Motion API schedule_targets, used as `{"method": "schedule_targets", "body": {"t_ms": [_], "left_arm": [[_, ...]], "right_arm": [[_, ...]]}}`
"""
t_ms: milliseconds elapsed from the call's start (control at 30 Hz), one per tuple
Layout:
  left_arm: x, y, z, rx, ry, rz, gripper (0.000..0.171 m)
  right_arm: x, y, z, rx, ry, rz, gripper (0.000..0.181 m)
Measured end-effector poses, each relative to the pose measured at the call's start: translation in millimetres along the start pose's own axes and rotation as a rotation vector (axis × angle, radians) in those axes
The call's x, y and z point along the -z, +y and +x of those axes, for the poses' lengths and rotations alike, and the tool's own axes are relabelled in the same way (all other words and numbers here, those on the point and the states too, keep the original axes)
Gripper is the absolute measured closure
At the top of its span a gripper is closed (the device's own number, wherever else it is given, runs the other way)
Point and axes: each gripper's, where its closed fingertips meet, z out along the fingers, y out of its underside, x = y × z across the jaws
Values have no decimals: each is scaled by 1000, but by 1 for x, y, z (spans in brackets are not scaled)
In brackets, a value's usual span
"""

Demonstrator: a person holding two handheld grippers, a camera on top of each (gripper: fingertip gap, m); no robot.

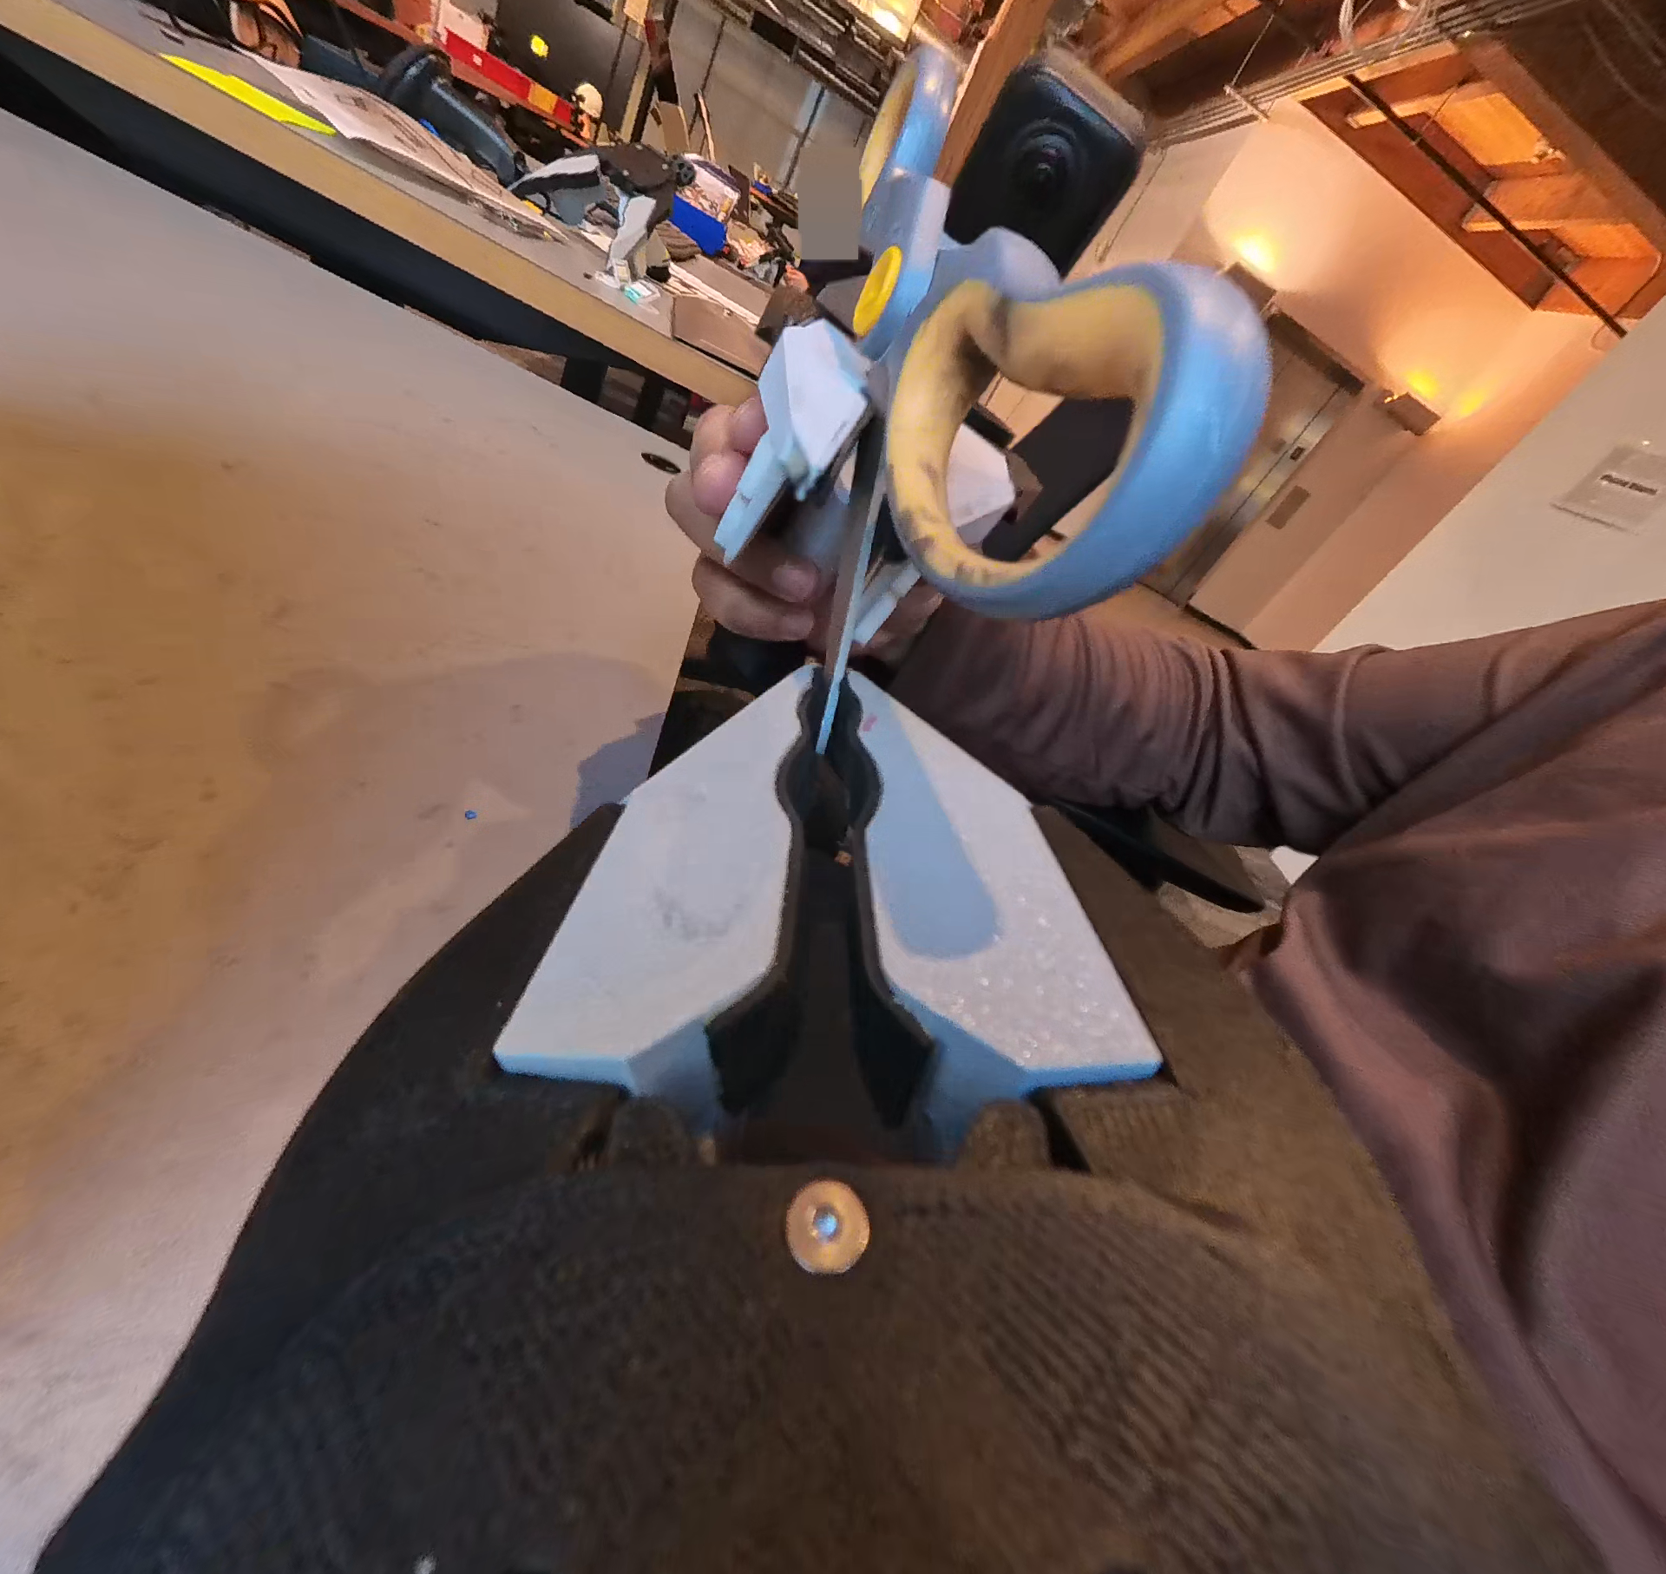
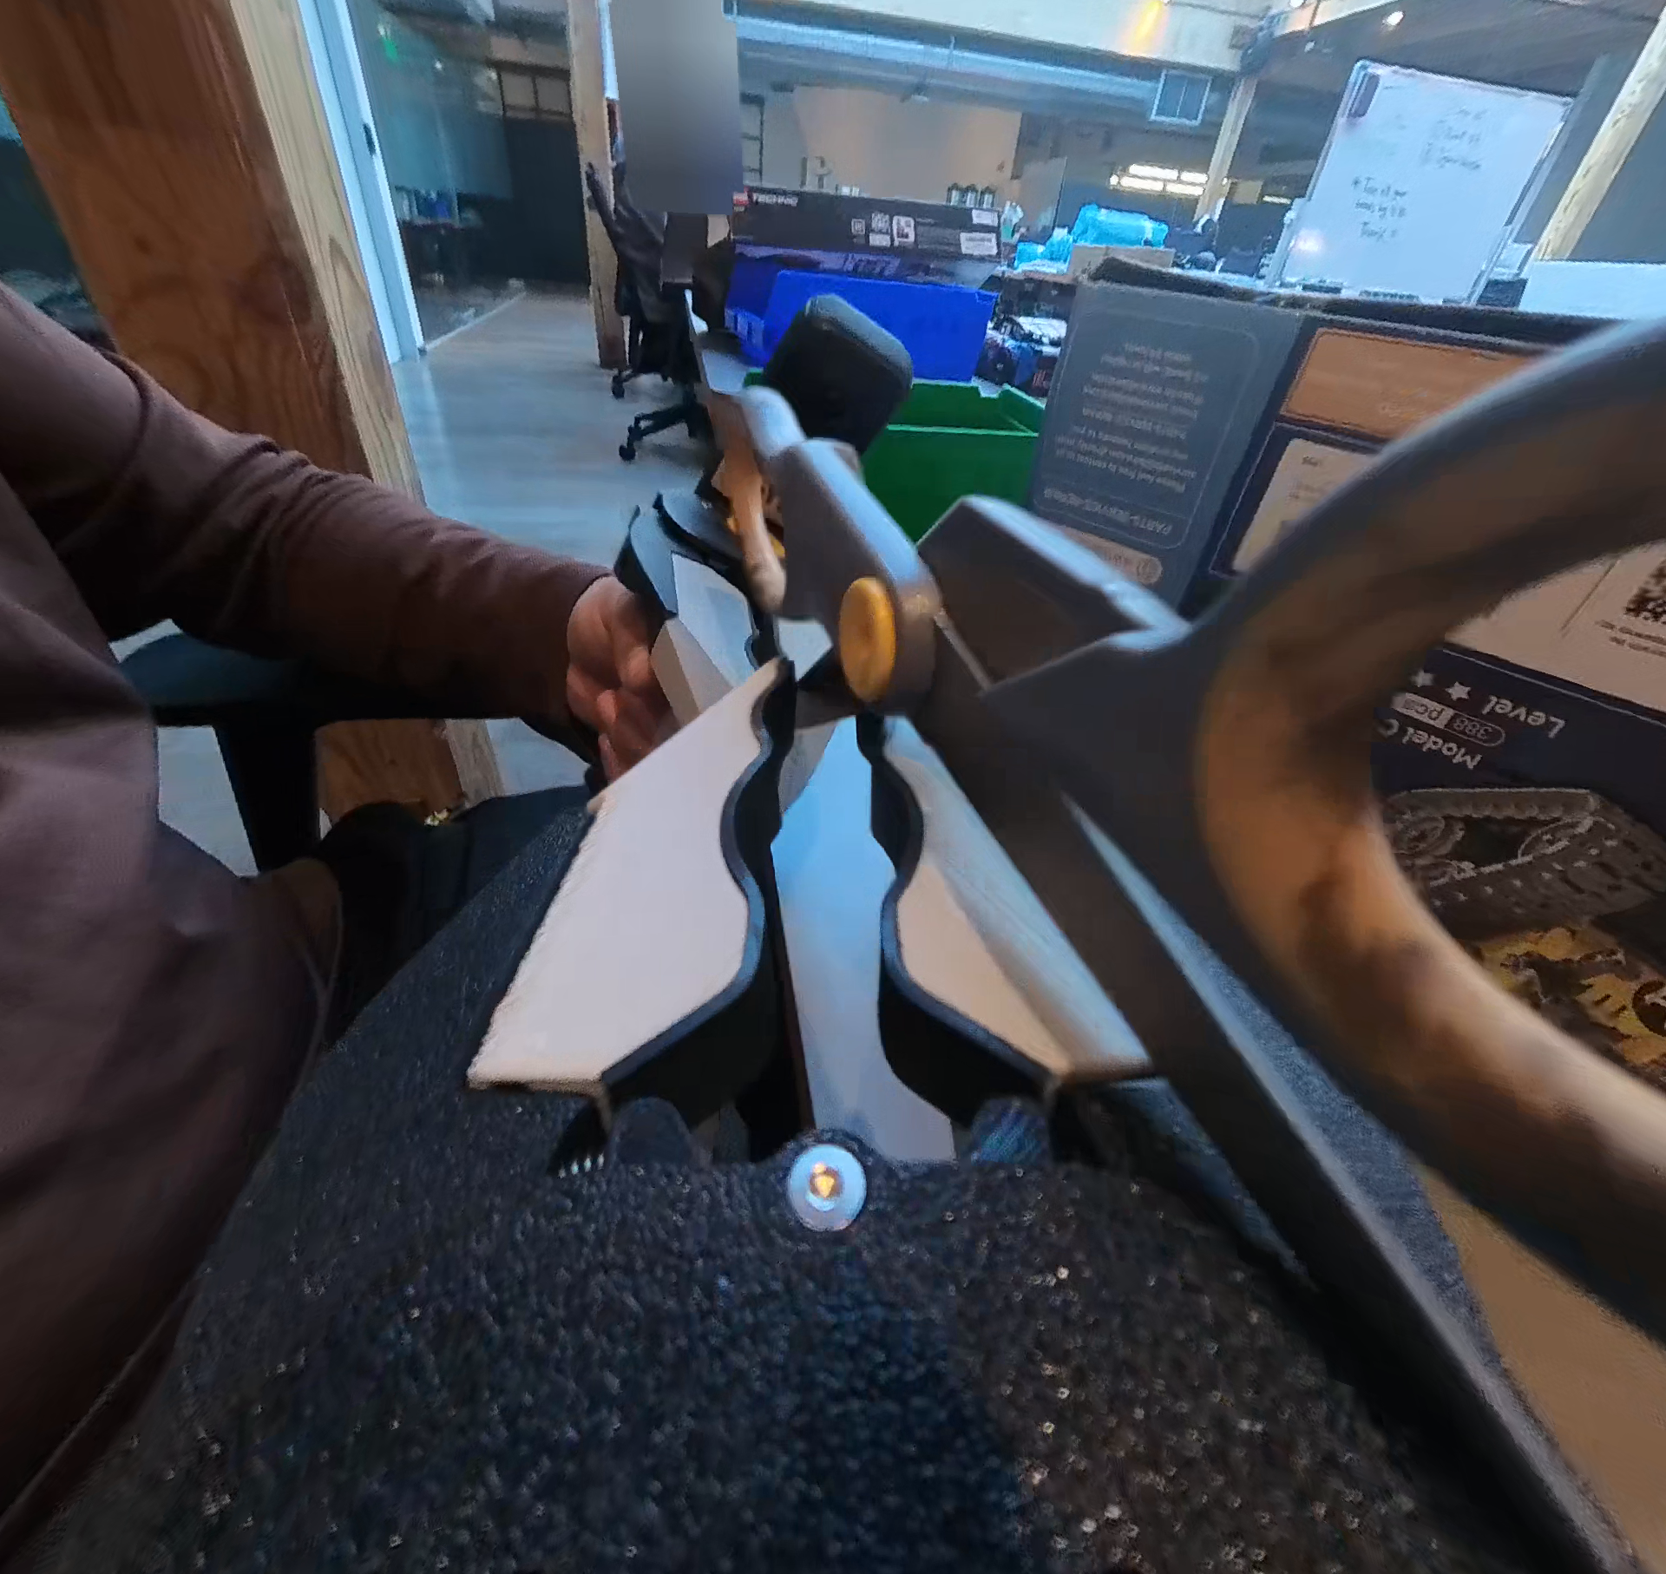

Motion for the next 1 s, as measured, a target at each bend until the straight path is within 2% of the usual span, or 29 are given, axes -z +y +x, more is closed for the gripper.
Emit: {"method": "schedule_targets", "body": {"t_ms": [33, 100, 400, 733, 900, 1000], "left_arm": [[1, -2, 0, 7, 3, 8, 171], [3, -3, -1, 6, 2, 0, 171], [-2, 4, 1, -41, -8, -36, 171], [-2, 5, 6, -53, 22, -59, 171], [10, -13, -9, -25, -55, 12, 165], [23, -15, -19, -125, -176, -46, 155]], "right_arm": [[-1, 3, 1, 11, 1, -24, 169], [-1, 9, 2, 27, 3, -57, 170], [1, 1, -5, -73, -72, 24, 172], [2, -3, -13, 51, -110, -31, 173], [-4, -10, -1, 108, 7, -52, 173], [-5, -17, 10, 154, 108, -52, 173]]}}
